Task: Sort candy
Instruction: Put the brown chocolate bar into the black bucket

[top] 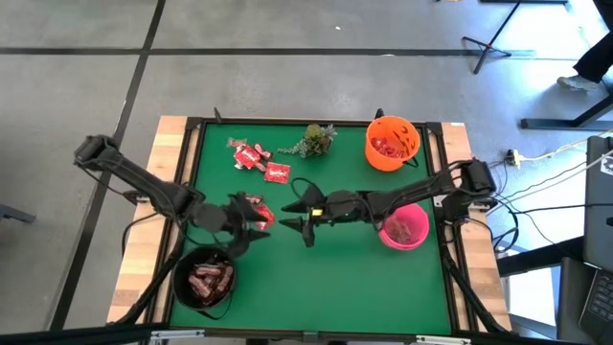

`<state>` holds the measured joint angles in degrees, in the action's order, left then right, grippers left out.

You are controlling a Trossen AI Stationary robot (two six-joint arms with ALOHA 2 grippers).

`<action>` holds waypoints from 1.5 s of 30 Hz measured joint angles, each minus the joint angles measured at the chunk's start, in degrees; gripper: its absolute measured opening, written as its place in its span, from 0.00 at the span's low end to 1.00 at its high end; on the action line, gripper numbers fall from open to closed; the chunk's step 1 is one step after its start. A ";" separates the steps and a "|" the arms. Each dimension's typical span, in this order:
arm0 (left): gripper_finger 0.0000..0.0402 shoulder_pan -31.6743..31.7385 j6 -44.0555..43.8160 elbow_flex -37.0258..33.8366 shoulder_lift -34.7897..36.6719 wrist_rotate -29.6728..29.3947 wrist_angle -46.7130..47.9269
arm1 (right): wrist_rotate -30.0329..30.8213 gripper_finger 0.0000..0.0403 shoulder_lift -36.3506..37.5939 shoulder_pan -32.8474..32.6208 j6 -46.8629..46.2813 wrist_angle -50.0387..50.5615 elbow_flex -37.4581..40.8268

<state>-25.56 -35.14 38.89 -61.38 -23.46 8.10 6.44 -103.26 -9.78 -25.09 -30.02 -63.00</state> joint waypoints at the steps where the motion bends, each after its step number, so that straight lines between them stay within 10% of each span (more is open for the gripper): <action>1: 0.53 0.58 -0.84 0.00 0.81 -0.20 1.86 | 0.00 0.51 0.80 0.00 0.03 0.04 0.00; 22: 0.53 15.71 -6.20 0.00 -0.10 10.90 31.06 | 3.07 0.51 11.30 -6.62 10.37 2.06 -0.02; 45: 0.53 24.69 7.33 0.00 -16.39 22.94 40.20 | 3.43 0.51 11.25 -7.08 10.45 9.21 0.00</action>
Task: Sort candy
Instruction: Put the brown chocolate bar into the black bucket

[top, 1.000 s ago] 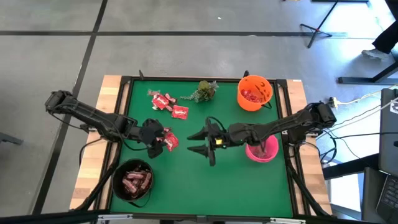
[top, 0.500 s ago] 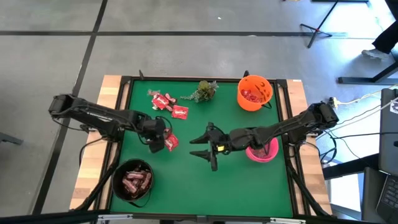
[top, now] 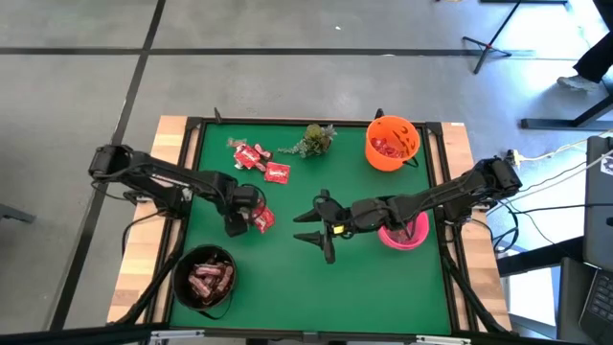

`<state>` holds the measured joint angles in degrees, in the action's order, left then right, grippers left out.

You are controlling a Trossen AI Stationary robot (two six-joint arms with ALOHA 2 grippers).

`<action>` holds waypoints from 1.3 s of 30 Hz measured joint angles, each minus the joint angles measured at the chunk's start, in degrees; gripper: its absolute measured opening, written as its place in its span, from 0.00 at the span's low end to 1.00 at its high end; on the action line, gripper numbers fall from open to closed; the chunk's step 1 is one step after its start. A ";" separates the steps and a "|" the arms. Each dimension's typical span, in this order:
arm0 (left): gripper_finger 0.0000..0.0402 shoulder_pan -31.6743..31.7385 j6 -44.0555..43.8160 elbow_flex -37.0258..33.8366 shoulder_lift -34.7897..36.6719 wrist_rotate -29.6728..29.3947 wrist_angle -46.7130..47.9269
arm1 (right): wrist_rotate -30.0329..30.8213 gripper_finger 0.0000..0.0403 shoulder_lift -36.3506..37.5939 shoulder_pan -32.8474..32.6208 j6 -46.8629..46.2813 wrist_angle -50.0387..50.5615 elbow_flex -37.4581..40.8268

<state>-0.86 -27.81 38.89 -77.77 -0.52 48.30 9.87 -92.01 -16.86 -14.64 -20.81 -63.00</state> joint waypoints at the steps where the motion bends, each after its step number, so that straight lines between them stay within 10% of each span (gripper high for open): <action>1: 0.53 0.00 0.11 0.00 -0.71 -0.09 0.00 | 0.02 0.51 0.00 0.00 0.01 0.11 0.00; 16: 0.36 0.00 3.35 1.35 -5.54 -0.95 0.95 | 0.00 0.51 0.00 0.00 0.03 2.22 0.00; 27: 0.17 -1.17 7.45 20.65 -5.54 0.31 19.86 | -0.44 0.51 0.00 -0.04 -0.02 2.44 0.00; 39: 0.18 -25.84 -13.89 45.39 -3.72 5.32 40.96 | -0.46 0.51 -0.02 -0.04 -0.21 3.11 0.00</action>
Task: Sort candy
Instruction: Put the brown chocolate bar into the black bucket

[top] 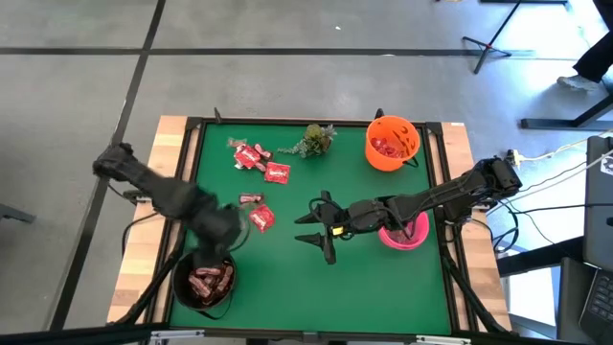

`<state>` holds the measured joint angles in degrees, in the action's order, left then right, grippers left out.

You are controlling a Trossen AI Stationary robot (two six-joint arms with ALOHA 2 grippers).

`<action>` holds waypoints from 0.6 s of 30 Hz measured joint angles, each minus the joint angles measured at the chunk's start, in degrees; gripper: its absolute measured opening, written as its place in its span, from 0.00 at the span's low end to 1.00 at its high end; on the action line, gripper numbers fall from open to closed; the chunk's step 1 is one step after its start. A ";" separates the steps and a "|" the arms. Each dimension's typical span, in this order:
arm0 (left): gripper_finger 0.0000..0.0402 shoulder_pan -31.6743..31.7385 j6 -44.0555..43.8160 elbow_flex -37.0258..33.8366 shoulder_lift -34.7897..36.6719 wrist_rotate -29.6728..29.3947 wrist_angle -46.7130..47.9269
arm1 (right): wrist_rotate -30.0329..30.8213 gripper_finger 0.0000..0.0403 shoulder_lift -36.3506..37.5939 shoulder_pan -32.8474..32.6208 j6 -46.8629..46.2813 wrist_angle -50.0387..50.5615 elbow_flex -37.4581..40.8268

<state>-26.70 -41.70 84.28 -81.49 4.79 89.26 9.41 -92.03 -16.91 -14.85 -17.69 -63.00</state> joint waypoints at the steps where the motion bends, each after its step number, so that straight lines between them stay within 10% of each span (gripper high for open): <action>1: 0.18 -3.03 -3.06 1.13 0.22 -0.88 -0.94 | 0.00 0.51 0.00 0.00 0.00 0.00 0.00; 10: 0.19 -27.57 -21.24 -1.59 0.12 -15.49 -19.20 | 0.02 0.51 0.00 0.00 -0.39 -0.38 0.00; 18: 0.31 -32.89 -32.49 -8.78 0.05 -13.59 -19.14 | 0.01 0.51 -0.02 0.00 -1.38 -0.76 0.00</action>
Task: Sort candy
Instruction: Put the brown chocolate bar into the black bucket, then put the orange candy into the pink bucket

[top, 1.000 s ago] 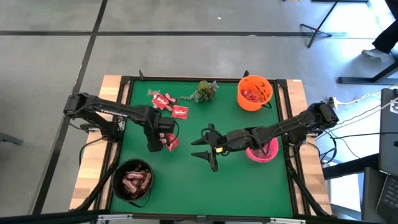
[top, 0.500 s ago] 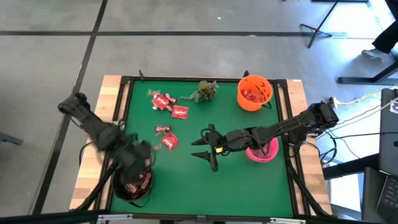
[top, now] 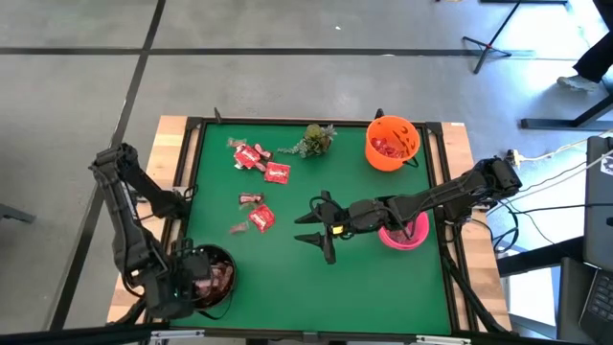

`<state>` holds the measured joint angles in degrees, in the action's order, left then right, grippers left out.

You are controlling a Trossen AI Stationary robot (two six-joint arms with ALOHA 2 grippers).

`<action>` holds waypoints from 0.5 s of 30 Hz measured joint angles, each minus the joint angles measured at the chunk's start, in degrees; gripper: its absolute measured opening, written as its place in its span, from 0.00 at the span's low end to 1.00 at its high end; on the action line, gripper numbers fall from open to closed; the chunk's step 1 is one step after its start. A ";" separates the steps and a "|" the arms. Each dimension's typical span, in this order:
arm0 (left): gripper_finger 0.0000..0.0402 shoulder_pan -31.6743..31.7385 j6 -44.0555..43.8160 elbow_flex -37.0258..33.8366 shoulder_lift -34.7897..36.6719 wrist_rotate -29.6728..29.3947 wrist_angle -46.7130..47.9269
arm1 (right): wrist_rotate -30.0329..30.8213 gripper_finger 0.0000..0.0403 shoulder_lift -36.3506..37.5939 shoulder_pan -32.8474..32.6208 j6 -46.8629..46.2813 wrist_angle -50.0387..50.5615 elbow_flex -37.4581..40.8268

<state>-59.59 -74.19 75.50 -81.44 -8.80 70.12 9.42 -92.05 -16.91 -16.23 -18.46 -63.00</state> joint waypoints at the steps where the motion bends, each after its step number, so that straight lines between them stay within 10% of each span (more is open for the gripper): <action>1: 0.34 0.00 -0.04 -0.35 0.01 0.05 0.05 | -0.01 0.51 0.00 0.00 0.00 0.01 0.00; 15: 0.57 10.12 13.22 -0.57 5.37 -8.47 6.15 | 0.32 0.51 0.00 0.00 0.01 0.12 0.00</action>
<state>-49.47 -60.98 74.94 -76.07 -17.27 76.27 9.74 -92.05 -16.91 -16.22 -18.34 -63.00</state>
